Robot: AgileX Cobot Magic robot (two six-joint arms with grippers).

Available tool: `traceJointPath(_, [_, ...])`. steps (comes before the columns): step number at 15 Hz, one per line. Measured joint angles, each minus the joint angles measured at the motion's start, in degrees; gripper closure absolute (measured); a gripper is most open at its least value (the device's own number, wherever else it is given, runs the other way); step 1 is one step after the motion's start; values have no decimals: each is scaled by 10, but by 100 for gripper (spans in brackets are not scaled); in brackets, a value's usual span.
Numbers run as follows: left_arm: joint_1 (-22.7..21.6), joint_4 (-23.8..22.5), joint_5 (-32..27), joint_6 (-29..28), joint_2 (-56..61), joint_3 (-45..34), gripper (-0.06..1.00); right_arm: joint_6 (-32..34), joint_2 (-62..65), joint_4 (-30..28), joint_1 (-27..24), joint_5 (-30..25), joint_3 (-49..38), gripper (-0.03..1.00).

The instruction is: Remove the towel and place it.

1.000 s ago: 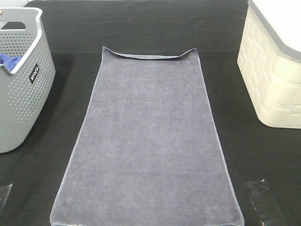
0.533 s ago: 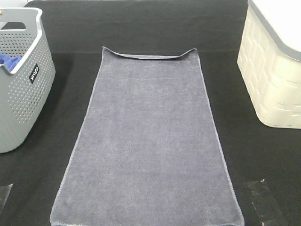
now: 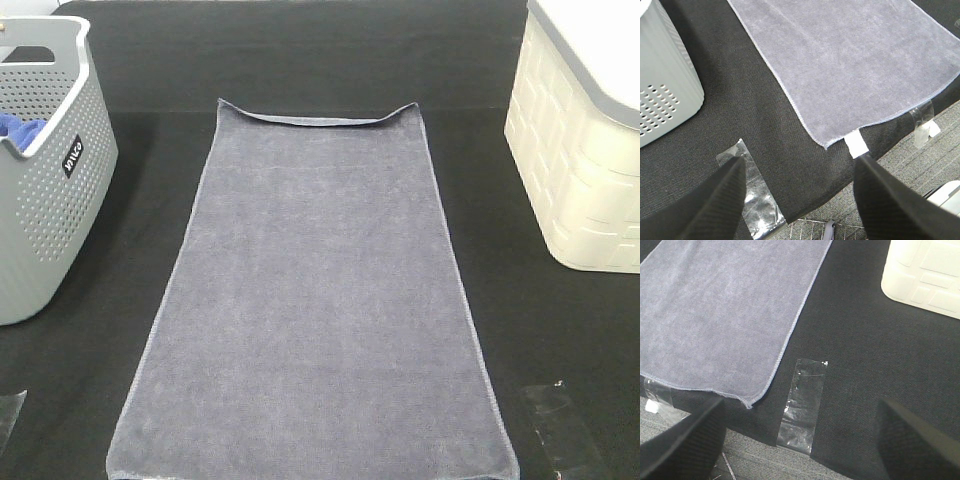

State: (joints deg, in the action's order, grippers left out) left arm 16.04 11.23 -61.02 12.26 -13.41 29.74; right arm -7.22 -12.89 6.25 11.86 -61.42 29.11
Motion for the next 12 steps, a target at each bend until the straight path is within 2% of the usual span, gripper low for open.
traceJointPath(7, [-7, 0, 0, 0, 5, 0, 34, 0, 0, 2, 0, 0, 0, 20])
traceJointPath(8, [-25, 0, 0, 0, 10, 0, 34, 0, 0, 2, 0, 0, 0, 20])
traceJointPath(9, [-25, 0, 0, 0, 10, 0, 34, 0, 0, 2, 0, 0, 0, 20])
traceJointPath(12, [-94, 0, 1, 0, 44, 0, 34, 0, 6, 3, 0, 0, 0, 20])
